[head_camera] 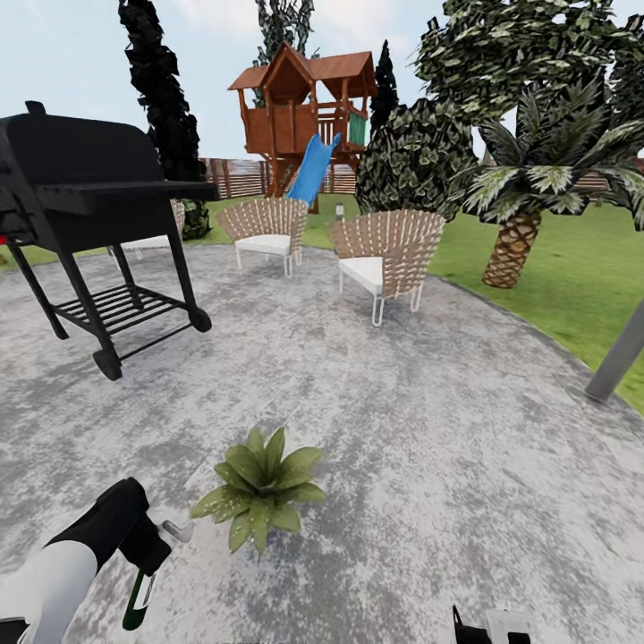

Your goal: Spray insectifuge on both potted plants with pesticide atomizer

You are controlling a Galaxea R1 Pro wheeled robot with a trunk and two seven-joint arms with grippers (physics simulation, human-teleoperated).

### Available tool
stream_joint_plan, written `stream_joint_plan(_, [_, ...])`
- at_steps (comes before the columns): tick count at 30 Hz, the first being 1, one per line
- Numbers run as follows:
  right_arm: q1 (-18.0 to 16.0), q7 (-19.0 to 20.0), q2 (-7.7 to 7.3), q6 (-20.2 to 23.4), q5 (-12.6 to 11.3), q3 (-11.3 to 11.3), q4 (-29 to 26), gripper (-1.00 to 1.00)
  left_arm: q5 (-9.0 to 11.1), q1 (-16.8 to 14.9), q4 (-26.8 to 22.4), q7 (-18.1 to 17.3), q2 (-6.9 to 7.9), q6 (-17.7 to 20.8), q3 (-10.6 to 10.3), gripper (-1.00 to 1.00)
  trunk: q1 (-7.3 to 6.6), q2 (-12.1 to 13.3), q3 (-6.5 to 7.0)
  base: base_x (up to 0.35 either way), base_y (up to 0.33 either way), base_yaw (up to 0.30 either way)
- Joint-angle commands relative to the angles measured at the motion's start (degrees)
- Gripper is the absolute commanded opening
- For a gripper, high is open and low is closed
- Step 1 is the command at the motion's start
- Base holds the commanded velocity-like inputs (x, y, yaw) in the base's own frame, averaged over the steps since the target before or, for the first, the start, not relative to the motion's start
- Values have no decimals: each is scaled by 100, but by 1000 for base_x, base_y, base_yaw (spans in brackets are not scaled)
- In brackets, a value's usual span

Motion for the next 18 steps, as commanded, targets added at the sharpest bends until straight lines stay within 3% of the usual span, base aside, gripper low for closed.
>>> stream_joint_plan(1, [-3,-42,-1,-13,62,-20,9,100,-46,-4,-4,-43,-6,34,28,-100,-1,-2,-5,80,-275,278])
stream_joint_plan(8, [-3,-33,-1,-13,62,-19,9,100,-45,-4,-1,-39,-14,34,33,-100,-1,-2,-5,154,-236,70])
stream_joint_plan(10, [-3,-33,-1,-15,62,-20,9,100,-39,-4,56,140,8,34,37,-100,-1,-2,-5,18,-18,101])
stream_joint_plan(12, [-3,-33,-1,-16,62,-20,9,100,-29,-4,158,503,-11,34,172,-100,-1,-2,-5,1,-1,262])
stream_joint_plan(18, [-3,-33,-1,-16,62,-20,9,100,5,-4,250,680,-232,34,414,-100,-1,-2,-5,0,0,275])
